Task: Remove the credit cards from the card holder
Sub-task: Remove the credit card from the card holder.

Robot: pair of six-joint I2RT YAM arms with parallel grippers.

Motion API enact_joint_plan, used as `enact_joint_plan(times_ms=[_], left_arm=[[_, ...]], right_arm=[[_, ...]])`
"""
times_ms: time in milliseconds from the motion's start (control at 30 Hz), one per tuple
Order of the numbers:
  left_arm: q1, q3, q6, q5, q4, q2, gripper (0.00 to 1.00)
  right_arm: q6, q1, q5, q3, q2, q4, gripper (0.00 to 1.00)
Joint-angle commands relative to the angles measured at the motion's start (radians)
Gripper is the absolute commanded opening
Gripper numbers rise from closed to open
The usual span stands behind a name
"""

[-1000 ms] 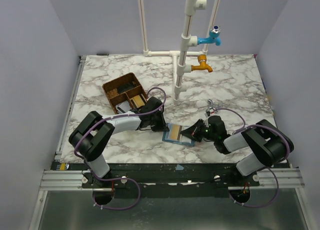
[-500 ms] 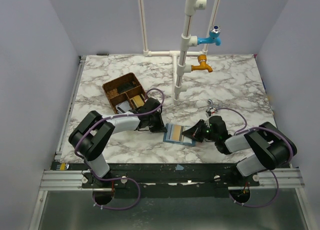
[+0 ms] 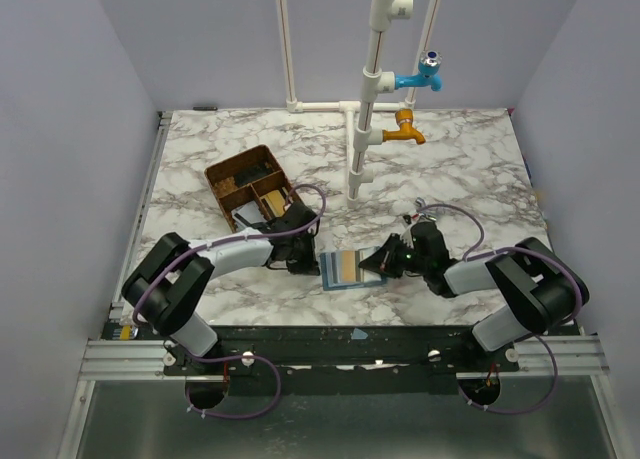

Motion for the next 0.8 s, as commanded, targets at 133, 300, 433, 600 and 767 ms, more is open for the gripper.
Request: enact_joint_plan(times_ms=[133, 300, 433, 600, 767], left_arm=[[-0.048, 0.024, 0.071, -0.049, -0.125, -0.081, 0.06], [-0.061, 0.057, 0.080, -0.013, -0.089, -0.085, 0.13], [-0.066, 0.067, 0.083, 0.033, -0.037, -0.068, 0.16], [-0.070, 0.085, 0.092, 0.062, 0.009, -0.022, 0.16], [-0.071, 0.086, 0.099, 0.087, 0.039, 0.003, 0.14]], right_arm=[[-0.023, 0.055, 0.009, 0.016, 0.028, -0.056, 0.01], [-0.018, 0.082, 0.022, 0.035, 0.020, -0.080, 0.01], [-0.011, 0.087, 0.018, 0.042, 0.025, -0.077, 0.01], [-0.007, 0.092, 0.020, 0.052, 0.033, -0.080, 0.01], [-0.007, 0.093, 0.024, 0.055, 0.043, -0.083, 0.01]])
